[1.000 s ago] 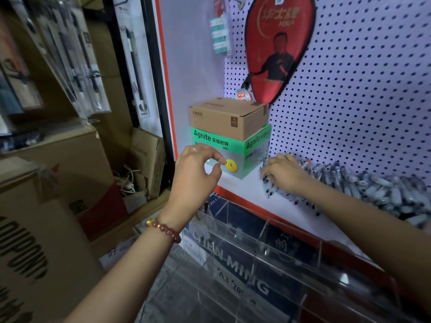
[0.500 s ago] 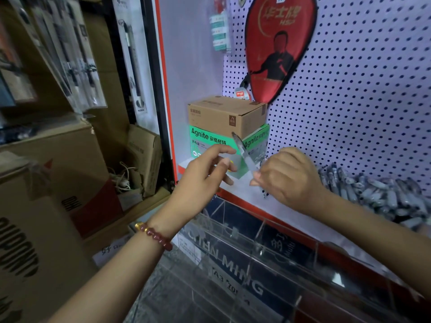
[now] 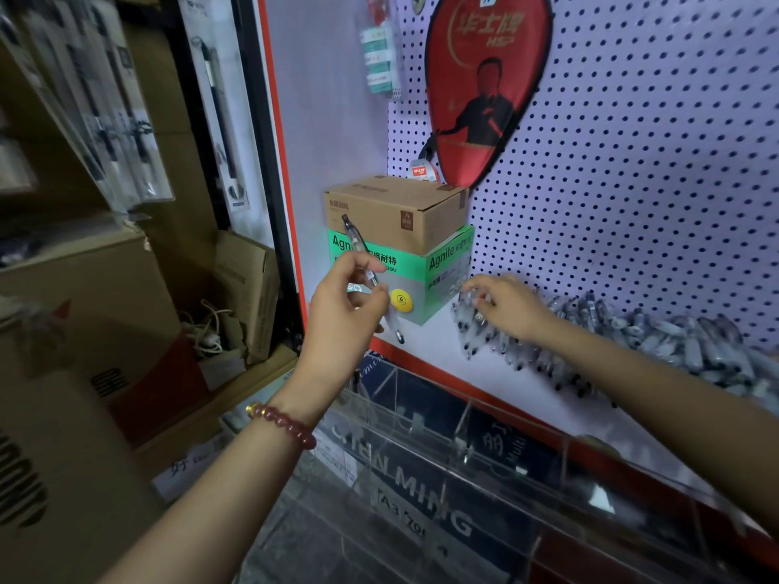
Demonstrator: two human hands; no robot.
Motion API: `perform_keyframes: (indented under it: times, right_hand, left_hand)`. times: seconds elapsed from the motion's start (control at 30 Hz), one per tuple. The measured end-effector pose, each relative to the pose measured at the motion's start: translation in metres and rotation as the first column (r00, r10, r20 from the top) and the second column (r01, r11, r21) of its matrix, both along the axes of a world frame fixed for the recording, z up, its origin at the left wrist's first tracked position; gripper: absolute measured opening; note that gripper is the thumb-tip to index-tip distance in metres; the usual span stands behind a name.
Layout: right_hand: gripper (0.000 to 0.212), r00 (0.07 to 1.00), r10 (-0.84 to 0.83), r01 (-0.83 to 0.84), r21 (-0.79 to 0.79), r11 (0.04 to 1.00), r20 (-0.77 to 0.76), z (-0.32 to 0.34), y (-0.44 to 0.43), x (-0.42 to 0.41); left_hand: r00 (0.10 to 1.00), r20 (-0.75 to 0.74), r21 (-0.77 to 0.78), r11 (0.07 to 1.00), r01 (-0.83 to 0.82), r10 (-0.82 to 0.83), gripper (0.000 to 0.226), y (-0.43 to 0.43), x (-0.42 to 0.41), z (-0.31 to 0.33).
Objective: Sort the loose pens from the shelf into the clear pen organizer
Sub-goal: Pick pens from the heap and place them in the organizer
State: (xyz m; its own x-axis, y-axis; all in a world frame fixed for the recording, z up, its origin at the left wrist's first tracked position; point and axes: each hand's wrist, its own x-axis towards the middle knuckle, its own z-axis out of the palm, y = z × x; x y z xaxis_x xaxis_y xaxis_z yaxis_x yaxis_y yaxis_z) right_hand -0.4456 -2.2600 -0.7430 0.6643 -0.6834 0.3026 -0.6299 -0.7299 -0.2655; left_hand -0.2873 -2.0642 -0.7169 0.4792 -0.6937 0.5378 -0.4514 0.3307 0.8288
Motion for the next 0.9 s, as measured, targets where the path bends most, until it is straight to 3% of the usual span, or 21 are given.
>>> perform_keyframes:
  times: [0.07, 0.2, 0.27, 0.33, 0.43, 0.5, 0.67, 0.73, 0.8, 0.9]
  right_hand:
    - [0.034, 0.986, -0.038, 0.044, 0.034, 0.998, -0.161, -0.006, -0.012, 0.008]
    - [0.040, 0.886, -0.071, 0.055, -0.047, 0.997, -0.458, -0.011, -0.014, 0.028]
    - [0.044, 0.872, -0.074, 0.050, -0.063, 0.997, -0.484, -0.012, -0.012, 0.032]
    - [0.035, 0.886, -0.090, 0.064, -0.073, 0.995, -0.455, -0.012, -0.012, 0.033]
    - [0.009, 0.925, -0.133, 0.132, -0.027, 0.991, -0.356, -0.009, -0.012, 0.037]
    - [0.003, 0.942, -0.184, 0.189, -0.008, 0.982, -0.280, -0.007, -0.010, 0.039]
    - [0.025, 0.964, -0.261, 0.258, 0.061, 0.964, 0.058, 0.001, 0.003, 0.031]
    - [0.032, 0.915, -0.289, 0.217, 0.262, 0.940, 0.282, 0.014, 0.013, 0.022]
    - [0.035, 0.785, -0.334, 0.095, 0.431, 0.897, 0.521, 0.030, 0.030, 0.011]
    - [0.031, 0.657, -0.292, -0.094, 0.460, 0.883, 0.695, 0.048, 0.064, -0.001]
  left_hand:
    - [0.999, 0.032, 0.008, 1.000, -0.006, 0.006, 0.027, -0.001, 0.001, 0.000]
    - [0.998, 0.056, 0.031, 0.999, -0.013, 0.011, 0.022, -0.004, 0.006, -0.003]
    - [0.998, 0.063, 0.053, 0.998, -0.031, 0.028, 0.020, -0.004, 0.008, -0.005]
    - [0.998, 0.064, 0.062, 0.998, -0.027, 0.023, 0.018, -0.004, 0.008, -0.007]
    - [0.997, 0.079, 0.061, 0.998, -0.009, 0.005, 0.020, -0.003, 0.009, -0.006]
    - [0.996, 0.085, 0.055, 0.998, -0.004, 0.000, 0.021, -0.003, 0.011, -0.006]
    - [0.998, 0.056, 0.034, 0.999, -0.007, 0.005, 0.021, -0.002, 0.016, -0.007]
    - [0.999, 0.042, 0.021, 1.000, -0.007, 0.006, 0.021, -0.001, 0.014, -0.006]
    - [1.000, 0.025, 0.005, 1.000, -0.015, 0.015, 0.022, 0.002, 0.012, -0.004]
    - [1.000, 0.009, -0.006, 1.000, -0.026, 0.026, 0.025, 0.006, 0.007, -0.004]
